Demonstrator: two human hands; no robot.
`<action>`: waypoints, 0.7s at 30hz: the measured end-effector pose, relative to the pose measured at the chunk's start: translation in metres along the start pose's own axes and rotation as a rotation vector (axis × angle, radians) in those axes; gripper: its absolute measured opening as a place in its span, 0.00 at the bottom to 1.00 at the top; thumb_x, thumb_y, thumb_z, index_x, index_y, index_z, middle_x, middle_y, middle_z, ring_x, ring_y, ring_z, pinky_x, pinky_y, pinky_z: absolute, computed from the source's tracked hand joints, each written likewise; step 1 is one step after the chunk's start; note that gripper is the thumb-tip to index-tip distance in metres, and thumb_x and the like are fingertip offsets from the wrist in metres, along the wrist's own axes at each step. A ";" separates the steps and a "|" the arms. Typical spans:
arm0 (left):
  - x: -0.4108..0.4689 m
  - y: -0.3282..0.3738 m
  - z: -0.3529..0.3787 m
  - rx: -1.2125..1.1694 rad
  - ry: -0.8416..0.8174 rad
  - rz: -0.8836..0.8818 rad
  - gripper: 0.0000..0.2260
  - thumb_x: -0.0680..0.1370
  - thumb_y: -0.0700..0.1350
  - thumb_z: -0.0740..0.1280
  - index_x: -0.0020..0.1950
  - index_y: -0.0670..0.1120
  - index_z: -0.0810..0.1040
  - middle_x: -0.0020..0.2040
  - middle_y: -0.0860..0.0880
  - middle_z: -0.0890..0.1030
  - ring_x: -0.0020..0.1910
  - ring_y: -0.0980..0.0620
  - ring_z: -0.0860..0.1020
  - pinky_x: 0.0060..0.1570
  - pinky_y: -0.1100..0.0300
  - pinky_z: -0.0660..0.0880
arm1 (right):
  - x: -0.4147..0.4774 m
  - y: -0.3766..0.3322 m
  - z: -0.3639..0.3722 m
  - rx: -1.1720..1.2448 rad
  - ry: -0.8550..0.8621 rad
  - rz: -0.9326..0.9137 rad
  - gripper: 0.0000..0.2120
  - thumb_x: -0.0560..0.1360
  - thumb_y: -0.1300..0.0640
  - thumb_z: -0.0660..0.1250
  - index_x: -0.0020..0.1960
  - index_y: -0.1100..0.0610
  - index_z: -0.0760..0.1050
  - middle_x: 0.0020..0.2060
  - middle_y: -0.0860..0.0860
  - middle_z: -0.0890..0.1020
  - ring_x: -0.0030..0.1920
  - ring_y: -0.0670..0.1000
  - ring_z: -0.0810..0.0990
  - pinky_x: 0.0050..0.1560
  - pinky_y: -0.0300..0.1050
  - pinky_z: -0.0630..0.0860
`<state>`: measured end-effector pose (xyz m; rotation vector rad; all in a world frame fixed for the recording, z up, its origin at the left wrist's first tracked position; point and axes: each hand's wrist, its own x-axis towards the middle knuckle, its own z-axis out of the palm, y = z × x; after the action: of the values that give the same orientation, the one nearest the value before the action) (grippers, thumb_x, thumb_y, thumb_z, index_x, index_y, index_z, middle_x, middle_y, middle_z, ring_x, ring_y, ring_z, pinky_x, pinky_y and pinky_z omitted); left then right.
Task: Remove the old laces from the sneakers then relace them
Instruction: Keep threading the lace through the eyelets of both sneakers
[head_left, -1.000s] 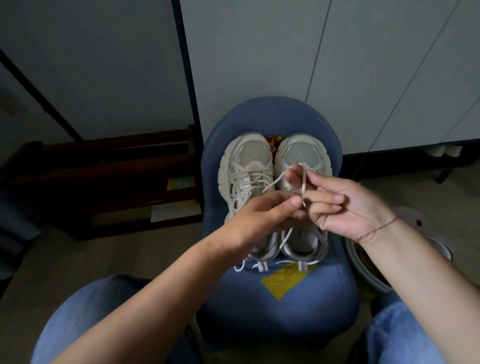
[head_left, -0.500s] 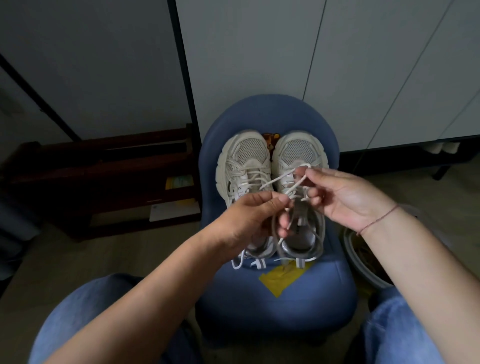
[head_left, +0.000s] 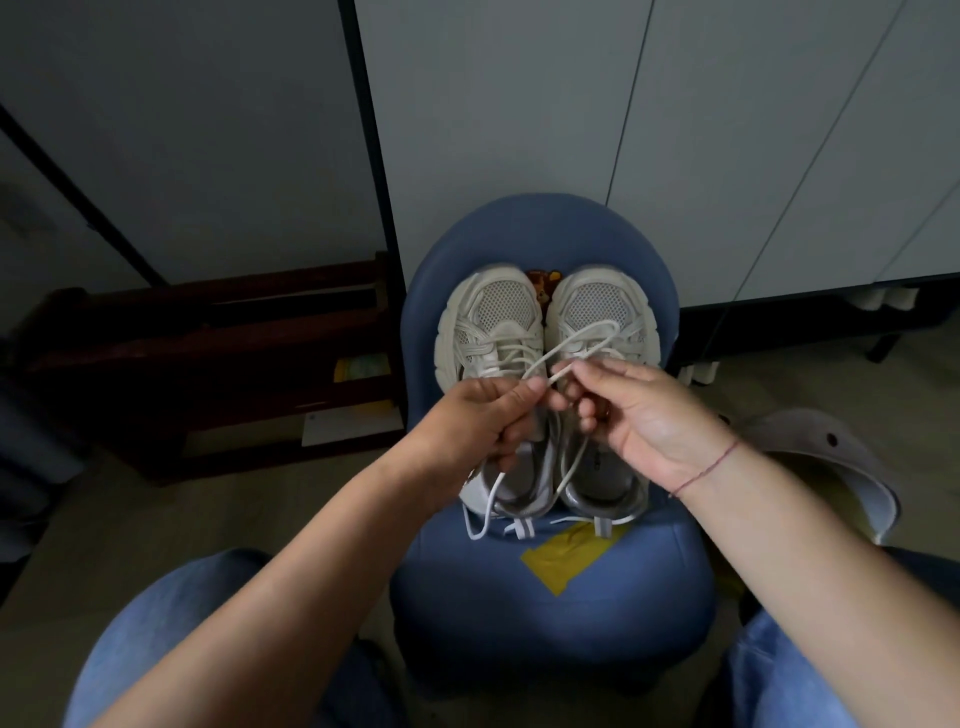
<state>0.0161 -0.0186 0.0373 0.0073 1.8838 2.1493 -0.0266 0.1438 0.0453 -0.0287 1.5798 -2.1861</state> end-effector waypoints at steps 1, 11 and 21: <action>0.000 0.001 -0.001 0.013 0.006 -0.001 0.13 0.84 0.45 0.58 0.48 0.41 0.79 0.24 0.54 0.63 0.21 0.59 0.61 0.24 0.66 0.63 | 0.003 -0.003 -0.003 0.058 0.051 -0.013 0.09 0.78 0.63 0.60 0.44 0.62 0.77 0.29 0.51 0.76 0.25 0.42 0.71 0.25 0.32 0.69; 0.000 0.000 -0.003 0.077 0.098 -0.001 0.12 0.83 0.44 0.60 0.47 0.40 0.80 0.24 0.52 0.68 0.21 0.57 0.64 0.25 0.65 0.67 | 0.000 0.000 -0.001 -0.012 0.006 0.039 0.07 0.78 0.61 0.61 0.47 0.61 0.77 0.28 0.50 0.76 0.27 0.44 0.71 0.27 0.33 0.70; 0.002 0.001 -0.001 0.040 0.116 -0.038 0.11 0.83 0.40 0.60 0.48 0.40 0.80 0.36 0.47 0.85 0.31 0.54 0.81 0.36 0.64 0.80 | 0.003 0.009 0.004 -0.222 0.147 -0.160 0.08 0.78 0.63 0.62 0.42 0.60 0.77 0.28 0.49 0.77 0.28 0.44 0.71 0.30 0.35 0.69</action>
<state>0.0137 -0.0197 0.0378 -0.1467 1.9735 2.1278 -0.0252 0.1370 0.0381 -0.0653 1.9583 -2.1620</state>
